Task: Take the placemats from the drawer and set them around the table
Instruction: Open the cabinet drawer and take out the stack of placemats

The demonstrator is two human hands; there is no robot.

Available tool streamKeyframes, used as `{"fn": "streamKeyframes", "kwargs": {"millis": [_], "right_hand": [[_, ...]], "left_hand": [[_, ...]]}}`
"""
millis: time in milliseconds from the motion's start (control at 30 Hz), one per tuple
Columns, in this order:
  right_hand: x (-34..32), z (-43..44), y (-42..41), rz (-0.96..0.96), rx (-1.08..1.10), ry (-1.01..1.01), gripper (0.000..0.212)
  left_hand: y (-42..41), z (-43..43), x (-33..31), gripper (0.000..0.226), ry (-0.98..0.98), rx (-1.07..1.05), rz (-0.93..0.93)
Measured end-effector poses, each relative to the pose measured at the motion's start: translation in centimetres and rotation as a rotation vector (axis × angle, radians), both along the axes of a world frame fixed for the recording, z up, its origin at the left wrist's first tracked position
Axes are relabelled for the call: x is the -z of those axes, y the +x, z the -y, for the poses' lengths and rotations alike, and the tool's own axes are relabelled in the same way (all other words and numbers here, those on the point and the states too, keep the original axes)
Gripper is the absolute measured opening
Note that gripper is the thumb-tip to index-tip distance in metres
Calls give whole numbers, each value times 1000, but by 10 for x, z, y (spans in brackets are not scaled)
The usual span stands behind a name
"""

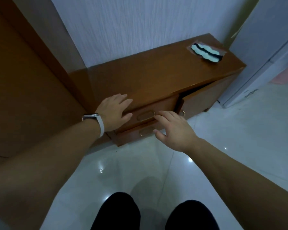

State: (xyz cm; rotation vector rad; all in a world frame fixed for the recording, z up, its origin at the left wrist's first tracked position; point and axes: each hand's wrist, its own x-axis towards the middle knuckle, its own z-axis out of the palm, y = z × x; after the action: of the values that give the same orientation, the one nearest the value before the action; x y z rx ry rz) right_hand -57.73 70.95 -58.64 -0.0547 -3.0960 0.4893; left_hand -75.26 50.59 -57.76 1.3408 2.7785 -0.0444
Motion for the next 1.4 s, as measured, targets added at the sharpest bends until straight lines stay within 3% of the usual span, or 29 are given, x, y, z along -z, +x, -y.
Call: {"fn": "streamKeyframes", "kwargs": {"millis": [200,400,600,833,1400], "right_hand": [[107,-3,-45,-61,-25,53,60],[158,2,-74,-49,-30,71,57],[177,5,-96,-29,-43,71,49],[199,8,-121,134,-6,95,53],[212,11,-91,121,8,44,41]], "left_hand": [[-49,-23,86,66,-37,44,11],[-71,-25,118,64,-22,108,5],[-83,-22,116,65,-36,149,0],[-85,-23,121,57,43,122,-10],[-86,-25,124,55,27,135,-81]]}}
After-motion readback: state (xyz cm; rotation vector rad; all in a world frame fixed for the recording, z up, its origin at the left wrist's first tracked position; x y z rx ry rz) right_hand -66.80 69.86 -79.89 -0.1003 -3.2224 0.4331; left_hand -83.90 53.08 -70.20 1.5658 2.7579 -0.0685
